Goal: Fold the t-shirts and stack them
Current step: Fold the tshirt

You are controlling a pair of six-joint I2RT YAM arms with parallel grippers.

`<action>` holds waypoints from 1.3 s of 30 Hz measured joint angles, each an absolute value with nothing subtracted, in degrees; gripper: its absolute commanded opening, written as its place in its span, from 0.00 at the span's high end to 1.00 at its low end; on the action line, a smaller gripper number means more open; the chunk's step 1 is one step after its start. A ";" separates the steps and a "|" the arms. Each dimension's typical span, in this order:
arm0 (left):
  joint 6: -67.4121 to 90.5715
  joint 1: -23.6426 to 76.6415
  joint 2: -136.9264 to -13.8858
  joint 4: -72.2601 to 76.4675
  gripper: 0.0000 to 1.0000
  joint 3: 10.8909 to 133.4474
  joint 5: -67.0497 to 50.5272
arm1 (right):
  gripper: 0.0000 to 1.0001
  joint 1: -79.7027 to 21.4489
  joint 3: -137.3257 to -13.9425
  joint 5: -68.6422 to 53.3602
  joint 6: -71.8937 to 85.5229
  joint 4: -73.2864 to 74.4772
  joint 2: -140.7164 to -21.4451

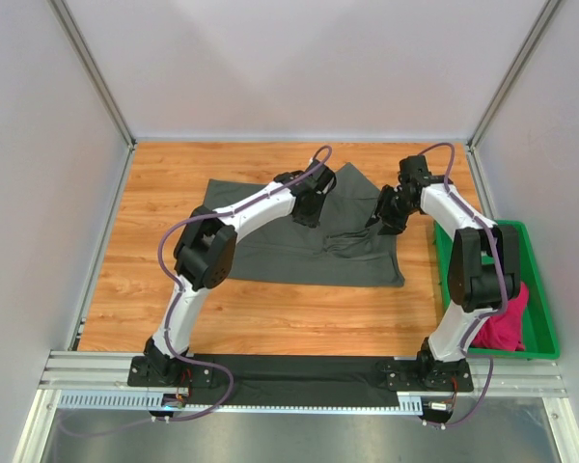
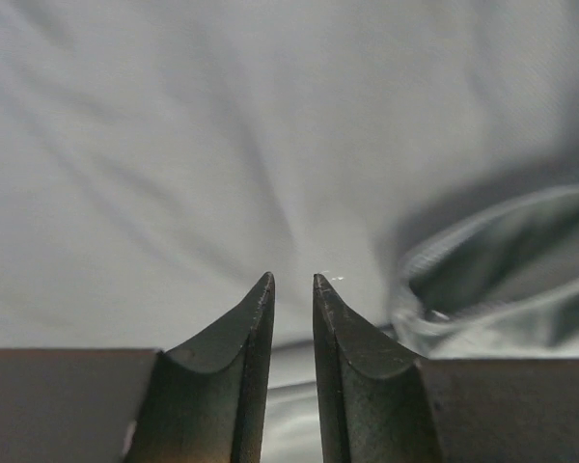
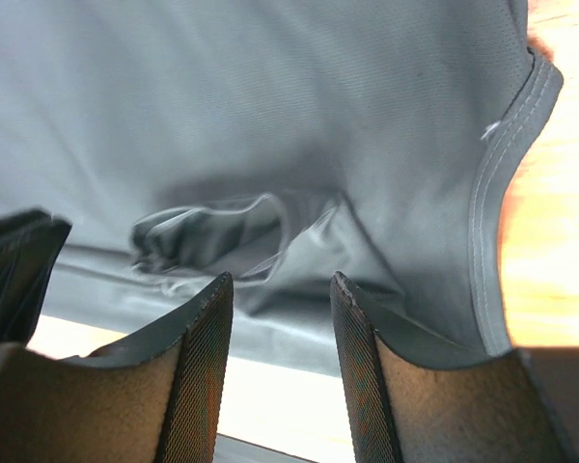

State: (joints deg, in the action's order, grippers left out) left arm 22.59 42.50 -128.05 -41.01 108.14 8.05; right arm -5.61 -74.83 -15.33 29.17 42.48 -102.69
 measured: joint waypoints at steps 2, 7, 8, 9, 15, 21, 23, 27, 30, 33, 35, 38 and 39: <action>22.55 42.19 -127.98 -41.78 0.60 109.03 7.99 | 0.52 -5.58 -74.54 -15.75 29.32 42.37 -101.14; 21.63 42.83 -124.75 -39.22 0.47 107.04 -0.16 | 0.51 -5.48 -71.85 -18.02 30.65 40.58 -100.31; 21.45 43.03 -123.55 -38.06 0.45 105.73 -2.52 | 0.51 -5.48 -71.20 -18.33 30.89 40.16 -100.40; 21.19 43.16 -122.37 -36.75 0.45 104.29 -4.67 | 0.52 -5.48 -70.87 -18.70 31.22 39.86 -100.66; 19.27 44.07 -120.99 -33.65 0.43 101.36 -12.86 | 0.53 -5.48 -70.87 -19.66 31.44 38.30 -103.81; 17.06 45.25 -124.60 -33.69 0.43 103.31 -14.35 | 0.57 -5.48 -71.64 -19.88 31.48 38.17 -106.78; 16.45 45.45 -126.17 -34.20 0.44 104.22 -14.02 | 0.60 -5.48 -72.18 -19.90 31.48 37.95 -107.44; 15.70 45.67 -128.31 -34.94 0.56 105.45 -12.82 | 0.86 -5.50 -74.26 -19.92 31.57 37.78 -108.66; 15.05 45.67 -128.84 -35.62 0.74 105.75 -11.07 | 1.00 -5.58 -75.68 -19.92 31.68 37.63 -108.77; 14.37 45.58 -128.97 -36.12 0.90 106.85 -8.93 | 1.00 -5.74 -77.56 -19.94 31.79 37.43 -109.08; 14.09 45.58 -128.97 -36.34 1.00 107.74 -7.86 | 1.00 -5.89 -78.65 -19.94 31.79 37.34 -109.51; 13.91 45.60 -128.97 -36.38 1.00 108.71 -5.87 | 1.00 -6.04 -79.70 -20.10 31.79 37.23 -110.02; 13.91 45.60 -128.97 -36.40 1.00 108.81 -5.19 | 1.00 -6.22 -80.09 -20.10 31.79 37.26 -110.30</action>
